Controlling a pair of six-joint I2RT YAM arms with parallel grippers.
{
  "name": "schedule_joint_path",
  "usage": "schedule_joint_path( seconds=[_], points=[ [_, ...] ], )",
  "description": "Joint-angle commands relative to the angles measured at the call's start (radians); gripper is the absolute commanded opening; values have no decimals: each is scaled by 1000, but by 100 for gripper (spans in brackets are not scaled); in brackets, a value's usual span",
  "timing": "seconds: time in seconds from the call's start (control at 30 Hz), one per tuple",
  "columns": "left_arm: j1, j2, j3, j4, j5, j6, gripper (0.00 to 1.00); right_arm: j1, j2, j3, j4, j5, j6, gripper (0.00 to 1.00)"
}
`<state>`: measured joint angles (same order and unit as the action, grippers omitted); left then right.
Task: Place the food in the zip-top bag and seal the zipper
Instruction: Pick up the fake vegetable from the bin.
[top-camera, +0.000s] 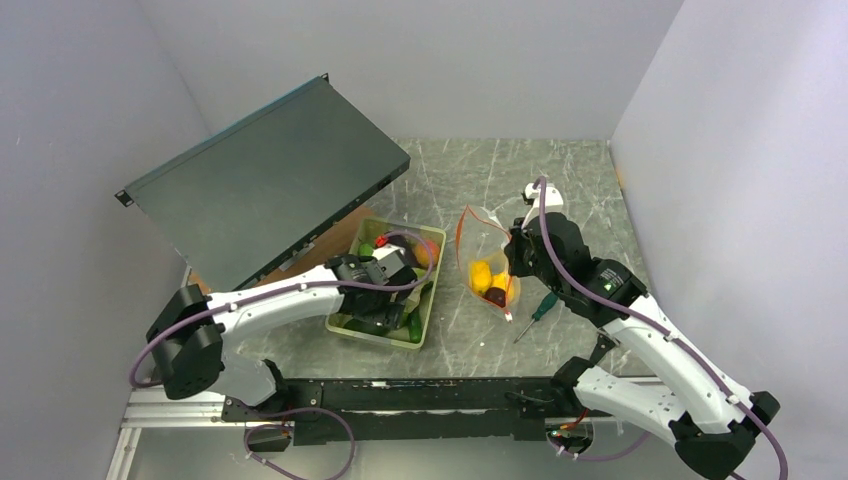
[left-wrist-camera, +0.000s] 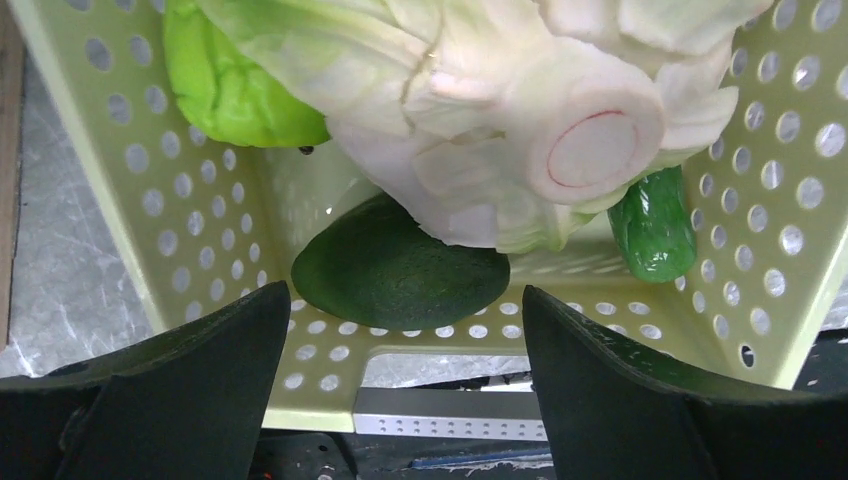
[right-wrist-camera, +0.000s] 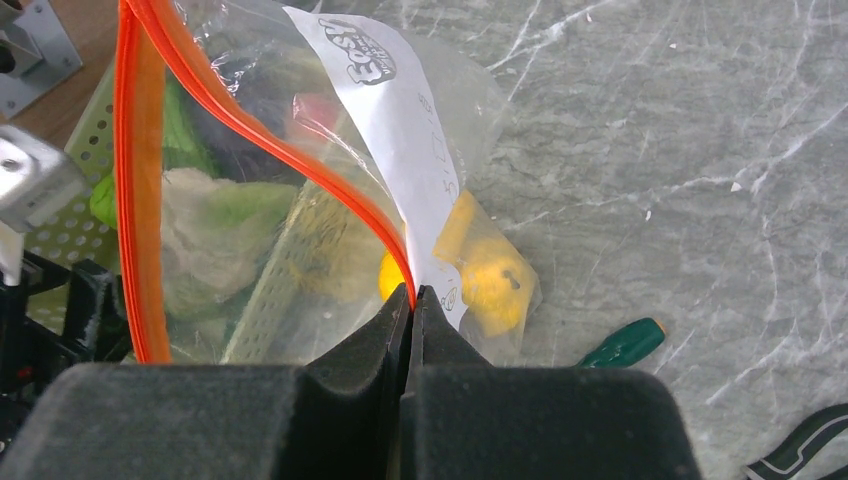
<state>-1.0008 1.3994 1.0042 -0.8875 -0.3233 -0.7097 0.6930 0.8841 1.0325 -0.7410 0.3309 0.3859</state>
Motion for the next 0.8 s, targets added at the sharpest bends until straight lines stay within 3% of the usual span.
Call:
schedule_joint_path(
  seconds=[0.0, 0.2, 0.47, 0.77],
  points=[
    [3, 30, -6, 39, 67, 42, 92, 2, -23, 11, 19, 6, 2, 0],
    [11, 124, -12, 56, 89, 60, 99, 2, -16, 15, 18, -5, 5, 0],
    [16, 245, -33, 83, 73, 61, 99, 3, -26, 12, 18, 2, 5, 0],
    [13, 206, 19, 27, 16, 65, 59, 2, -20, 8, 23, 1, 7, 0]
  ],
)
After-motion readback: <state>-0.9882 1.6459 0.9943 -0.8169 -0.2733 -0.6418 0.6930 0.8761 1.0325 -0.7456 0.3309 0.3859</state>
